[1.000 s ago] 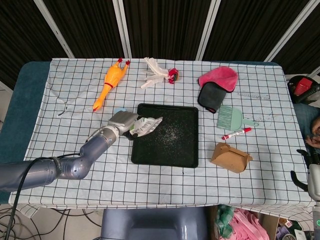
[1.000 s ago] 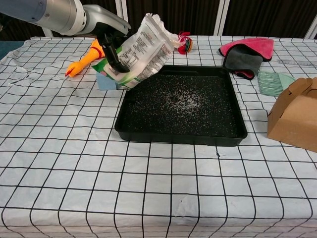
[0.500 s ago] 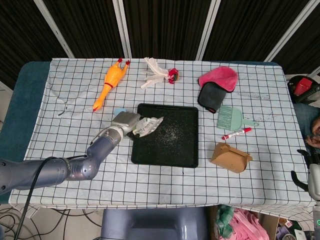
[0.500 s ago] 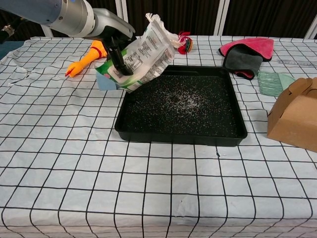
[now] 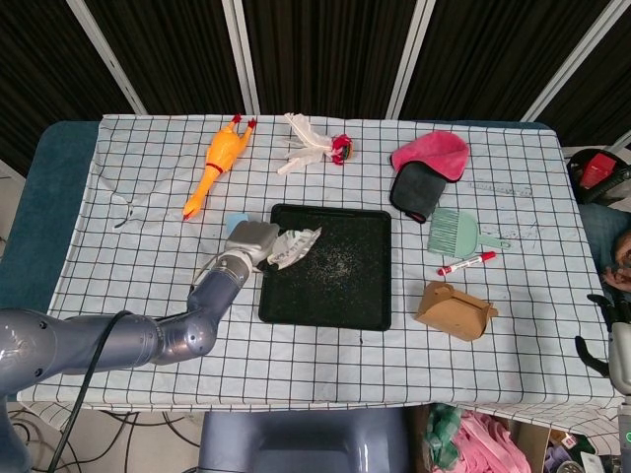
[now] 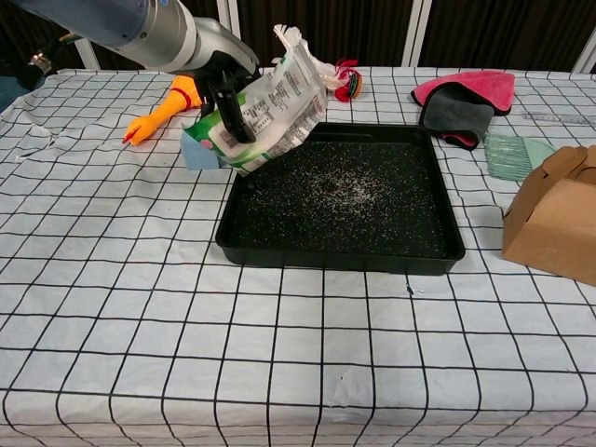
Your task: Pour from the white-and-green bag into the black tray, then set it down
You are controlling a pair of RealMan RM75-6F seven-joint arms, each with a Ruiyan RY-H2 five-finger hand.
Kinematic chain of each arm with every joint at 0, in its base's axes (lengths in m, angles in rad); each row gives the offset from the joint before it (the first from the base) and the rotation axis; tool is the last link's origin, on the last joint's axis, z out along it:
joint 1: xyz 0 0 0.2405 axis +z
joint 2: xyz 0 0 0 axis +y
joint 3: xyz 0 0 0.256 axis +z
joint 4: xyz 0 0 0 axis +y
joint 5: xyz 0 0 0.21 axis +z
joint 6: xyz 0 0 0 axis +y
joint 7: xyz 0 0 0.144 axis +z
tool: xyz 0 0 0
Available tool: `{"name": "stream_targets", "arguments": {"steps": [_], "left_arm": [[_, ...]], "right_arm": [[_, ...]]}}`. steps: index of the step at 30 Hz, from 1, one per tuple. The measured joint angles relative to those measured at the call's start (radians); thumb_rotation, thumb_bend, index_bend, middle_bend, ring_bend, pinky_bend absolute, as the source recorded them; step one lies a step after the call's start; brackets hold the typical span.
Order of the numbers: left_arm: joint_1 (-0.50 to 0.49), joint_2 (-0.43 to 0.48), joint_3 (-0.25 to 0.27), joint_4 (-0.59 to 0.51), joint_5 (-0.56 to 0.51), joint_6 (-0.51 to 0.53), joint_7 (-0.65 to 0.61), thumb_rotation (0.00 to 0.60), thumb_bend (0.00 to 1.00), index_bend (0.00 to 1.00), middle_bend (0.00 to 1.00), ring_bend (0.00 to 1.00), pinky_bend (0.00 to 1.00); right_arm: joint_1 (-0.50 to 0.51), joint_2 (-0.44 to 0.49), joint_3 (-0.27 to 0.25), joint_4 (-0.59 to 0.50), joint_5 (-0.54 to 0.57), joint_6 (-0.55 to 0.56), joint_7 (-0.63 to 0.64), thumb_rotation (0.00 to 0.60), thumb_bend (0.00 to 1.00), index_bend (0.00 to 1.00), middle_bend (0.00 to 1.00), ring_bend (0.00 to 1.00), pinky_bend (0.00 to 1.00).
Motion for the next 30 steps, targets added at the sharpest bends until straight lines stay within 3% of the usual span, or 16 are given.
{"name": "stream_targets", "arguments": {"steps": [30], "left_arm": [[-0.09, -0.016, -0.043, 0.056, -0.368, -0.011, 0.262, 0.6, 0.72, 0.45, 0.5, 0.41, 0.58]], "right_arm": [[0.003, -0.006, 0.001, 0.007, 0.008, -0.007, -0.007, 0.6, 0.3, 0.21, 0.1, 0.19, 0.23]]}}
